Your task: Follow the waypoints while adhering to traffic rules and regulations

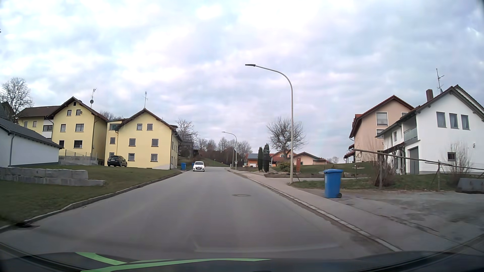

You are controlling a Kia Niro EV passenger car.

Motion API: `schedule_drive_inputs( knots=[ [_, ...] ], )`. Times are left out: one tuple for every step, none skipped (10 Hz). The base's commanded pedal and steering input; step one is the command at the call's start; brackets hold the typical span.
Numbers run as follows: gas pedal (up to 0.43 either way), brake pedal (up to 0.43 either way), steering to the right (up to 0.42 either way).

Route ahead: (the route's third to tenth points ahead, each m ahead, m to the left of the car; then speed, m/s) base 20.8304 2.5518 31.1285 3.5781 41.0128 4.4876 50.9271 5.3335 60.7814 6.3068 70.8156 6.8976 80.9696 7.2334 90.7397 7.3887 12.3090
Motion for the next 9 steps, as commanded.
schedule_drive_inputs(
  knots=[
    [0.28,0.0,-0.023],
    [0.28,0.0,-0.021],
    [0.28,0.0,-0.02],
    [0.28,0.0,-0.017],
    [0.28,0.0,-0.016],
    [0.28,0.0,-0.016],
    [0.28,0.0,-0.016],
    [0.28,0.0,-0.016],
    [0.28,0.0,-0.015]
  ],
)
